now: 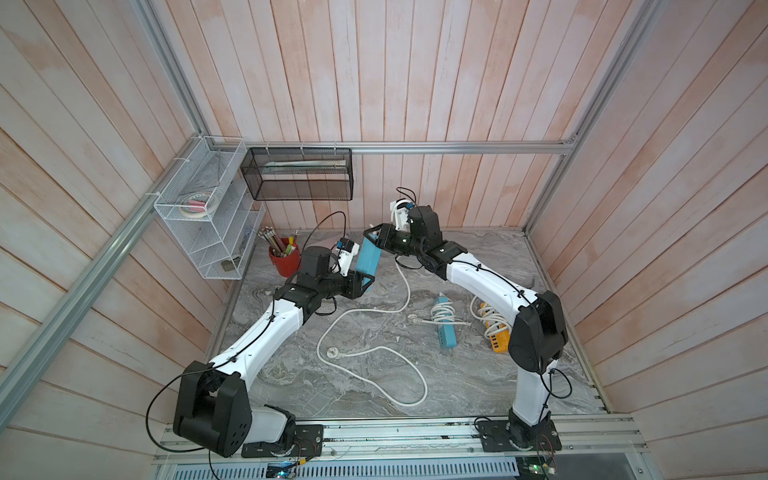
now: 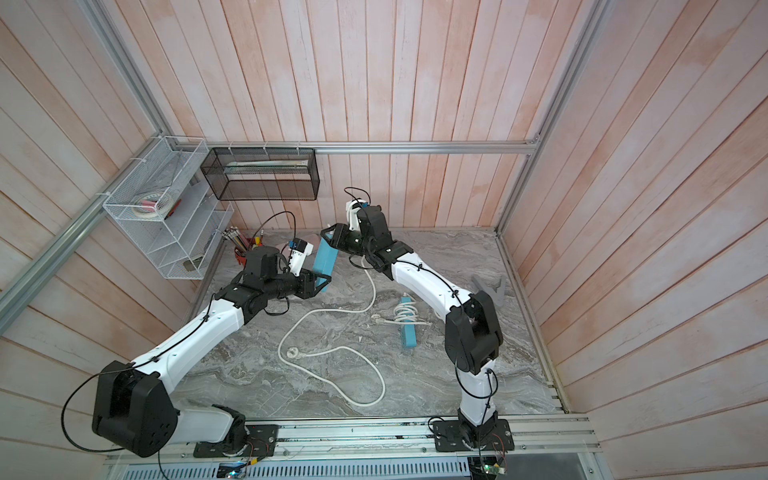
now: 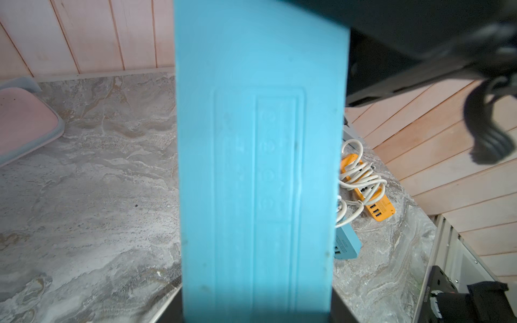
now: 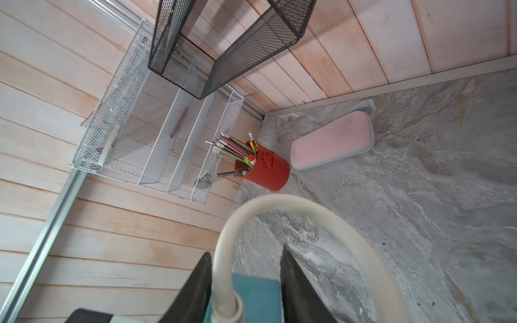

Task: Wrap the cord around the power strip
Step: Adjust the power strip.

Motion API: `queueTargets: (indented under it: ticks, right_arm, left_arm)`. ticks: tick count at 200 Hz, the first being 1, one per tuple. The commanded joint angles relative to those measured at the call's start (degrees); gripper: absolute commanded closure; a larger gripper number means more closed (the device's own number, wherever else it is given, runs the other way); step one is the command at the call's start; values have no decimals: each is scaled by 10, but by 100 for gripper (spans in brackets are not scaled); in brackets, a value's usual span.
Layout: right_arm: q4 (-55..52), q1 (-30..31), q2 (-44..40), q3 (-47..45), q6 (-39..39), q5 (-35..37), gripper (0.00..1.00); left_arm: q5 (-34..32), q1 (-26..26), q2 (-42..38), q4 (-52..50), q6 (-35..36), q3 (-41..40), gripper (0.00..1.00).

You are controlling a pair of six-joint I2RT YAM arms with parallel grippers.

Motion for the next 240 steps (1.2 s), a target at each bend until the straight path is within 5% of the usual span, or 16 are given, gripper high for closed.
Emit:
queueTargets:
  ticks: [1,13,25,76,119,191,240]
  right_arm:
    - [12,0,2,-14,-46,23,72]
    - [60,-2,-18,-43,-58,19,75]
    - [113,-8,-38,-73,-62,13,76]
    - [357,-23,-77,-158,-12,-120,80]
    - [462,-20,-84,-170,47,-172,80]
    - [438,-23,-102,-178,16,-196,81]
    - [508,-11,-75,-153,80,-231,79]
  left_arm:
    - [41,2,-20,19,14,31,65]
    - [114,28,-24,44,-32,20,42]
    - [214,68,-20,86,-93,2,32]
    - [343,104,-8,192,-190,-23,27]
    - [321,90,8,168,-164,-28,27]
    - [237,126,-35,92,-94,-12,26]
    - [271,88,-8,162,-125,-26,27]
